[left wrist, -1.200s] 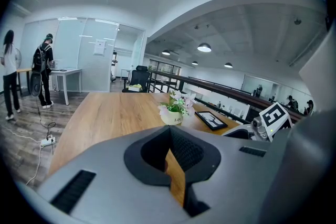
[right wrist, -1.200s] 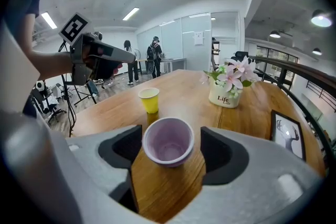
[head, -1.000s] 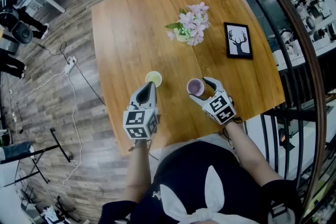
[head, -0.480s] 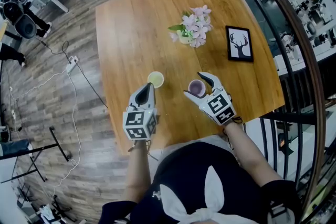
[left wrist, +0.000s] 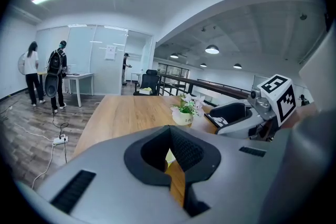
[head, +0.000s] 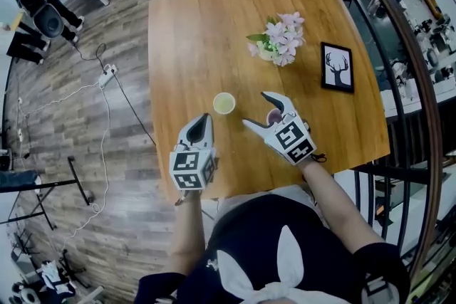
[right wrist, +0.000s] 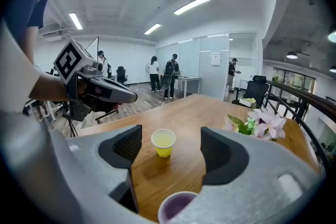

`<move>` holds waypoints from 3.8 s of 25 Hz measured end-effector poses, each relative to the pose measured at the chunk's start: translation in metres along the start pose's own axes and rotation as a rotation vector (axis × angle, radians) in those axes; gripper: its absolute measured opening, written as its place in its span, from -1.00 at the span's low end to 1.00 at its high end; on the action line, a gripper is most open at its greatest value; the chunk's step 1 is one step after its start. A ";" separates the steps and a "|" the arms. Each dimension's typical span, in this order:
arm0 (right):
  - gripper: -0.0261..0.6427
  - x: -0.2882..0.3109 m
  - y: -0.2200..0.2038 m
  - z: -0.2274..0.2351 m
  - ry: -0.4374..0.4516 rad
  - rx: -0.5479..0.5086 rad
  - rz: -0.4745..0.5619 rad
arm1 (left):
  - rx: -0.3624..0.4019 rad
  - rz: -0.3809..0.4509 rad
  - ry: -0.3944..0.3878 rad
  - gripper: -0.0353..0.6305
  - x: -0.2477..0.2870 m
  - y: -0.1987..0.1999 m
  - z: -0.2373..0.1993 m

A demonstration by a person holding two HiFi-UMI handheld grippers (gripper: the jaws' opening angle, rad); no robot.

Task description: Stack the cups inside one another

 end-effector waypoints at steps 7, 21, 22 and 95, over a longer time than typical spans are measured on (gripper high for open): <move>0.14 0.020 0.021 -0.015 0.040 -0.074 -0.005 | -0.038 0.010 0.050 -0.86 -0.016 -0.008 -0.018; 0.19 0.076 0.026 -0.027 0.133 -0.183 -0.150 | -0.100 -0.001 0.095 -0.86 -0.014 -0.015 -0.046; 0.20 0.080 0.025 -0.027 0.138 -0.186 -0.166 | -0.104 -0.004 0.096 -0.86 -0.012 -0.015 -0.047; 0.09 0.080 0.049 -0.040 0.158 -0.336 -0.253 | -0.061 -0.028 0.031 -0.86 -0.001 -0.018 -0.043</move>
Point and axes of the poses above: the fingertips, and each gripper's own axes: x forward along the fingers, z to its right, y out of its top, the point moved 2 cm from there along -x, backward along the fingers, and after that the axes turned 14 degrees about -z, right-handed, at the moved point
